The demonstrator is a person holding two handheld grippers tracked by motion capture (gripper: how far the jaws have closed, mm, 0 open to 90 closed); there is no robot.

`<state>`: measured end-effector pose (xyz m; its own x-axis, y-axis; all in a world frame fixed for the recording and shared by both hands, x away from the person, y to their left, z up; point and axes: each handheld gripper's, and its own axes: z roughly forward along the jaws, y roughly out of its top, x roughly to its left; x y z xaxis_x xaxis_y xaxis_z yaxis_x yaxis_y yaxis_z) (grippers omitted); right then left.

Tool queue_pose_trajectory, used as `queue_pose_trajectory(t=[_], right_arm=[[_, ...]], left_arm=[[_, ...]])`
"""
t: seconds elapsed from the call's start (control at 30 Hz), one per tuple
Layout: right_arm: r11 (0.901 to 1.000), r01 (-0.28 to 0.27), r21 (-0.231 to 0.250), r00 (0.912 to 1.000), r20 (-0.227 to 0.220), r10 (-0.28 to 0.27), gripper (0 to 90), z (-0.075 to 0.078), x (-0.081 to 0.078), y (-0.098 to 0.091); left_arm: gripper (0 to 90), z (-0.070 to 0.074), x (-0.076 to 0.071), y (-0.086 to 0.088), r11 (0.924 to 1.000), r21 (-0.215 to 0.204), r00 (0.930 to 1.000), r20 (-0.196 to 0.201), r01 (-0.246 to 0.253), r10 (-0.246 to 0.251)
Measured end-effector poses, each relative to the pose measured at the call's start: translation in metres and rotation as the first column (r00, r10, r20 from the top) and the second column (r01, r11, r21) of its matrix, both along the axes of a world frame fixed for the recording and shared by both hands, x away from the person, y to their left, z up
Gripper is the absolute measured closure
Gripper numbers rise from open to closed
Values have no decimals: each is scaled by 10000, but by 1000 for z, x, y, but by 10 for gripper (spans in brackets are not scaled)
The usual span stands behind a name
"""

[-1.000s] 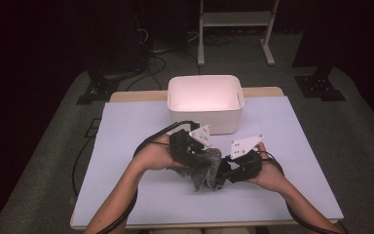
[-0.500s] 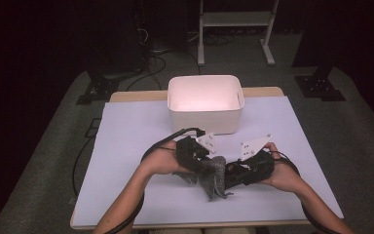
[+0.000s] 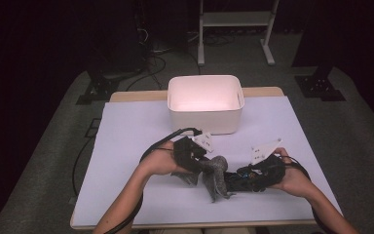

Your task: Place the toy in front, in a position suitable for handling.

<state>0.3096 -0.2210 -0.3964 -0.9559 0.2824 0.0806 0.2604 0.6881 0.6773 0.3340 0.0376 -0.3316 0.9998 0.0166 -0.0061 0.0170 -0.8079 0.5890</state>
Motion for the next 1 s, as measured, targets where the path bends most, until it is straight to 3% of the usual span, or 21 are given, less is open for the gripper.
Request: queue_pose_trajectory(t=[0.13, 0.2, 0.23, 0.3, 0.4, 0.53, 0.57, 0.6, 0.63, 0.73, 0.8, 0.83, 0.87, 0.9, 1.0], right_arm=[[9998, 110, 188, 9998, 145, -113, 599, 4, 1, -2], [9969, 241, 748, 9996, 140, -252, 650, 12, 2, -5], [9951, 145, 976, 9997, -187, -127, 654, 15, 4, -7], [9979, -34, 642, 10000, 39, 31, 652, 17, 3, -4], [9982, -195, 565, 9991, 377, 174, 651, 15, -1, -6], [9996, 133, 254, 9996, 229, -138, 657, 2, -8, -20], [9995, 294, 87, 9992, 254, -296, 637, -4, -10, -23], [9981, 503, 368, 9973, 523, -522, 639, -10, -14, -27], [9960, 535, 711, 9973, 456, -568, 644, -12, -14, -30], [9940, 494, 972, 9967, 591, -553, 639, -15, -16, -32], [9939, 505, 976, 9967, 581, -564, 613, -16, -17, -33], [9989, 424, 180, 9990, 144, -426, 594, -25, -17, -30], [9981, 521, 339, 9981, 308, -531, 594, -27, -19, -32], [9975, 609, 364, 9980, 136, -615, 596, -30, -20, -35], [9961, 736, 490, 9971, 172, -745, 596, -36, -24, -40]], left_arm=[[740, 1, 0, 4, 10000, -14, 10000, 8, -78, 78], [740, 1, 1, 7, 10000, 11, 10000, 14, -96, 96], [739, 1, 1, 7, 9999, 5, 9999, -7, -134, 134], [739, 1, 0, 8, 9999, 6, 9999, -4, -160, 160], [739, -1, -2, 9, 9999, -69, 9999, -54, -119, 118], [738, -5, -2, 7, 9998, -185, 9998, -169, -97, 94], [738, -6, -2, 5, 9998, -184, 9998, -173, -73, 70], [738, -7, -3, 1, 9998, -178, 9999, -158, -37, 35], [738, -9, -4, -4, 9999, -123, 9998, -180, 86, -88], [738, -13, -6, -19, 9993, -12, 9991, -214, 373, -373], [738, -14, -6, -23, 9989, 29, 9987, -203, 463, -462], [738, -16, -6, -31, 9982, 98, 9981, -218, 586, -584], [738, -17, -6, -36, 9977, 132, 9975, -251, 671, -667], [738, -18, -7, -41, 9971, 155, 9968, -281, 752, -747], [738, -23, -8, -55, 9946, 345, 9948, -302, 982, -971]])
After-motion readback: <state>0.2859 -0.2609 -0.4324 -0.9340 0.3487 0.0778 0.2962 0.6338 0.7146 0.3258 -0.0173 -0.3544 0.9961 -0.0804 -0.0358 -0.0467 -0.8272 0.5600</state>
